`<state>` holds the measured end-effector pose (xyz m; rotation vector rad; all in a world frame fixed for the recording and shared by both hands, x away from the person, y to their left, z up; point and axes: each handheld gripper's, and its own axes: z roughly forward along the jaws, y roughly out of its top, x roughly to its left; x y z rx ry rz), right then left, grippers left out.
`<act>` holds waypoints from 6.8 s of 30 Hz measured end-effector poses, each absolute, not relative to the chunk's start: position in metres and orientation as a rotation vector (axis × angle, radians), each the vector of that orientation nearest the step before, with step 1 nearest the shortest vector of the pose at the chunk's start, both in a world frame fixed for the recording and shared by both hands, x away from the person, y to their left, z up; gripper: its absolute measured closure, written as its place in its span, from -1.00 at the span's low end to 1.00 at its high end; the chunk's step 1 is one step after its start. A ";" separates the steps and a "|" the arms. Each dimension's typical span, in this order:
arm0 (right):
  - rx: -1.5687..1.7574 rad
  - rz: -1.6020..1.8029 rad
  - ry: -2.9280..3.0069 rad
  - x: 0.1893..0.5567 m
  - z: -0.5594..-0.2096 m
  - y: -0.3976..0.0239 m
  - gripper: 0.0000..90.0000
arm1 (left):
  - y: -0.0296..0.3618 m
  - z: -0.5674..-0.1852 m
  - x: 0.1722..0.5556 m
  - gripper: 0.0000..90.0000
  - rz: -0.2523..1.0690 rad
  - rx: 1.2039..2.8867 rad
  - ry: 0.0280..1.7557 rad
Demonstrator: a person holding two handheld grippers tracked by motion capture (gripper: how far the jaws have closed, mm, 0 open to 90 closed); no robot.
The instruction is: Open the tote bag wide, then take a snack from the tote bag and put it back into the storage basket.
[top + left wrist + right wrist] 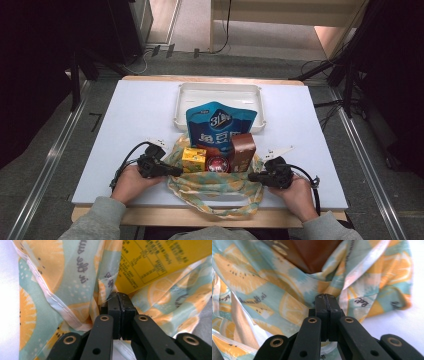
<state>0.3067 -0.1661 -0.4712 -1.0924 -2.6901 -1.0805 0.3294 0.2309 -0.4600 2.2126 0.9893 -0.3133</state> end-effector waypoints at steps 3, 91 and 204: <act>-1.097 -1.080 -2.692 0.306 -0.469 -0.165 1.00 | 0.233 -0.458 0.329 0.96 -0.321 2.200 0.987; -1.032 -1.461 -2.656 0.368 -0.338 -0.198 0.40 | 0.248 -0.368 0.365 -0.20 -0.156 2.066 0.838; -0.729 -1.675 -2.576 0.415 -0.234 -0.121 1.00 | 0.259 -0.363 0.364 -0.19 -0.158 2.015 0.823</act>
